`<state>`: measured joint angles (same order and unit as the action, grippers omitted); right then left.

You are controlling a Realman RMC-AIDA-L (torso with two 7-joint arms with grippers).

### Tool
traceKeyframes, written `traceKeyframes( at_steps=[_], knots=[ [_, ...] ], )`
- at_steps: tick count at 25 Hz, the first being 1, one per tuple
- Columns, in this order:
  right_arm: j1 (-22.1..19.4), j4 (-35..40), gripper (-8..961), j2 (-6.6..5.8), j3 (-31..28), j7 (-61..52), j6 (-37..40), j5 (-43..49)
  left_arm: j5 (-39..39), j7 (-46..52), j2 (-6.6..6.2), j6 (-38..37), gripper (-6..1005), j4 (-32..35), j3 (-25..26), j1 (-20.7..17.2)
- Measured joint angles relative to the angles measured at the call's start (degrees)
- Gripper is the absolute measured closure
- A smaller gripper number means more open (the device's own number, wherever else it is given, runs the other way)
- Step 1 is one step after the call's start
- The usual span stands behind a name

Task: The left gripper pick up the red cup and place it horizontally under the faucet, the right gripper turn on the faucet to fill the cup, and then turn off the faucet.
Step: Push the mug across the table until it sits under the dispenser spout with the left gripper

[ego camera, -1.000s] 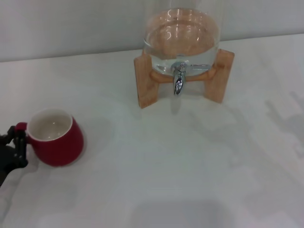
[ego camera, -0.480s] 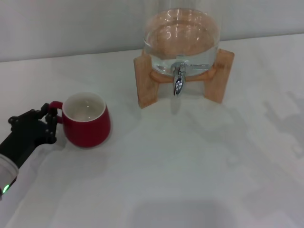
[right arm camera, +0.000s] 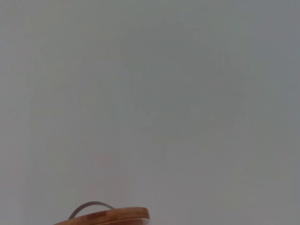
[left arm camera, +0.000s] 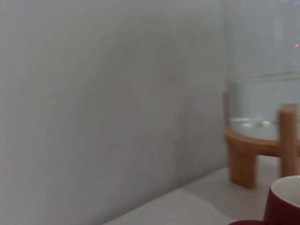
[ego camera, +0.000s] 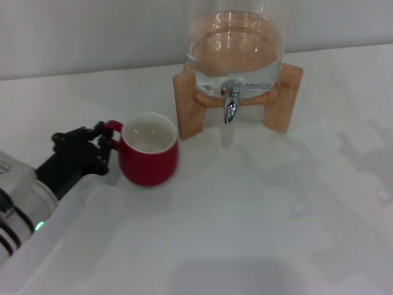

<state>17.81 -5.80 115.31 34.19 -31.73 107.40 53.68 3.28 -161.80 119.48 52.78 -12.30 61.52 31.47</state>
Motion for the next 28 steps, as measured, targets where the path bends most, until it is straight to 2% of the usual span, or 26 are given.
traceKeyframes(
  at_steps=[6,11,28],
  knots=[
    [0.0,0.0,110,0.00,0.1,0.0,0.0,0.3,-4.4,0.2,0.41,-3.3,876,-3.5,-0.5,-0.3],
    [0.0,0.0,110,0.00,0.2,0.0,0.1,0.9,-4.8,0.4,0.46,-5.7,877,-5.3,-3.0,-0.1],
    [0.2,0.0,110,-0.01,0.2,0.0,0.0,0.9,-5.0,0.6,0.49,-7.4,885,-7.0,-4.1,2.5]
  ],
)
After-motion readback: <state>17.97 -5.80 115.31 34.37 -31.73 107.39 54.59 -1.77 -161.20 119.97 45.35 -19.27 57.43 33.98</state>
